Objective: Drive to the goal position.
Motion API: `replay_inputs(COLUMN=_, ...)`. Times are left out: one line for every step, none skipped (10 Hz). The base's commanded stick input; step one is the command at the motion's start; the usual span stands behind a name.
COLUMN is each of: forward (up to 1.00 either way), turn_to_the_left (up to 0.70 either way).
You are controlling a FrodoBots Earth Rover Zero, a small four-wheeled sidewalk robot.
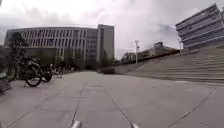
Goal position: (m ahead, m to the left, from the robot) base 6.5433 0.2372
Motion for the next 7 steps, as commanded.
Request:
replay_inputs(forward=1.0, turn_to_the_left=0.0)
replay_inputs(forward=1.0, turn_to_the_left=0.0)
replay_inputs(forward=1.0, turn_to_the_left=0.0)
replay_inputs(forward=1.0, turn_to_the_left=0.0)
replay_inputs(forward=1.0, turn_to_the_left=0.0)
replay_inputs(forward=1.0, turn_to_the_left=0.0)
replay_inputs(forward=1.0, turn_to_the_left=0.0)
